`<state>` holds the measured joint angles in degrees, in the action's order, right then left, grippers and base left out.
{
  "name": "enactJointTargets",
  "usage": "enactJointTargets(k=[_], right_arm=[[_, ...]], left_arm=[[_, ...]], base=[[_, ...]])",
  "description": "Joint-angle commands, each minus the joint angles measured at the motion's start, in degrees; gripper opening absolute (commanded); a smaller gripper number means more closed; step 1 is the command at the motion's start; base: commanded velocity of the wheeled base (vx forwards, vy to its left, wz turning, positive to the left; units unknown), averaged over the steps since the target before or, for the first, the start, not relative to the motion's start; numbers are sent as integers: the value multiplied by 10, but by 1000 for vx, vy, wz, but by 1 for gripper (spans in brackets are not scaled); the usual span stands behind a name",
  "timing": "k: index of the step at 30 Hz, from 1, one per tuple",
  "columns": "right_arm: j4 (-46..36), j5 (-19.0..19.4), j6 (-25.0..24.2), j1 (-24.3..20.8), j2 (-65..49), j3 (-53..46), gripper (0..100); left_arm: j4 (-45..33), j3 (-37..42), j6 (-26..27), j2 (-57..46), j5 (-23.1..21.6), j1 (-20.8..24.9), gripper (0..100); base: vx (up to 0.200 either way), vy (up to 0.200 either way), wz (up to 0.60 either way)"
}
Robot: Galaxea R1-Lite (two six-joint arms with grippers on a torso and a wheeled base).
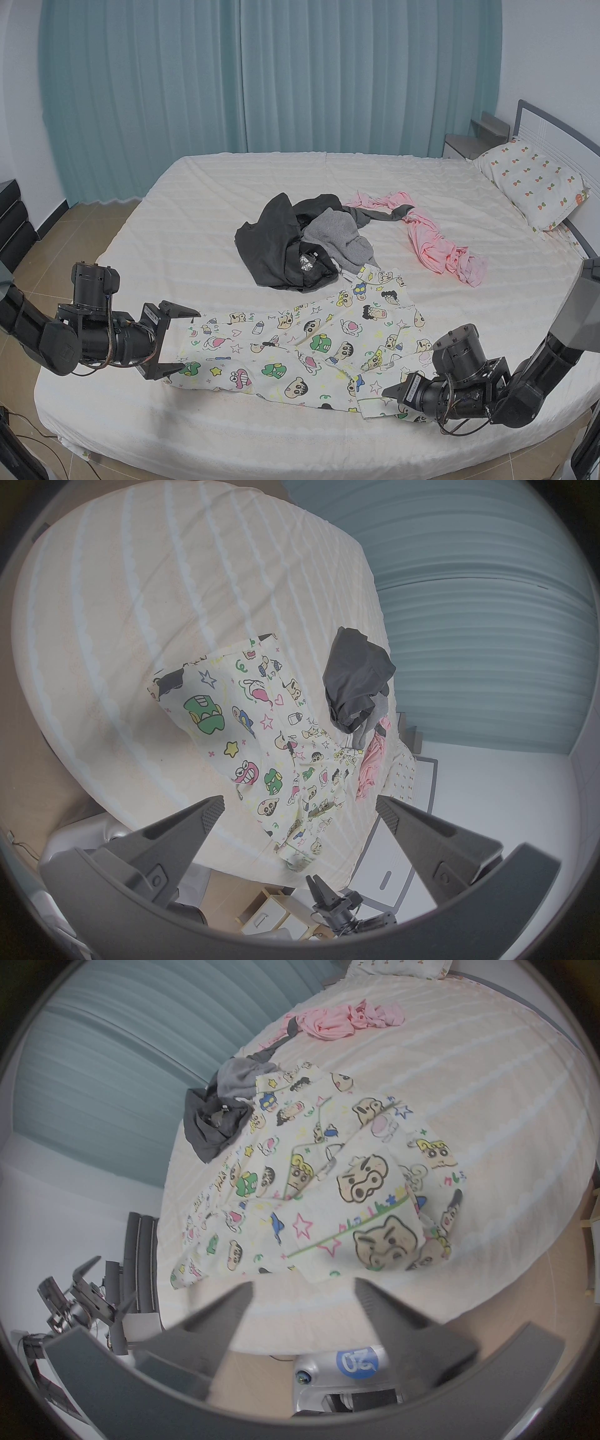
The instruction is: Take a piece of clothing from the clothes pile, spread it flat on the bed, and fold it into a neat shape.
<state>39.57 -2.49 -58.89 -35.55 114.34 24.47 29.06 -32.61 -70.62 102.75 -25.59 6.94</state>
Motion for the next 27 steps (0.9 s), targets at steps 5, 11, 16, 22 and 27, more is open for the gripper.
enactJointTargets(k=[5, 11, 16, 22, 27], right_arm=[[8, -1, 4, 11, -35, -15, 100], [24, 37, 8, 61, 0, 62, 100], [24, 48, 17, 70, 87, 92, 100], [29, 42, 59, 106, 141, 86, 100], [97, 49, 43, 119, 96, 47, 100]], left_arm=[[0, 0, 0, 1, 0, 0, 100], [0, 0, 0, 1, 0, 1, 100], [0, -1, 0, 0, 0, 2, 100], [-1, -1, 0, 2, -1, 17, 100], [0, 1, 2, 2, 0, 22, 100]], base=[[0, 0, 0], [0, 0, 0], [0, 0, 0], [0, 0, 0], [0, 0, 0]])
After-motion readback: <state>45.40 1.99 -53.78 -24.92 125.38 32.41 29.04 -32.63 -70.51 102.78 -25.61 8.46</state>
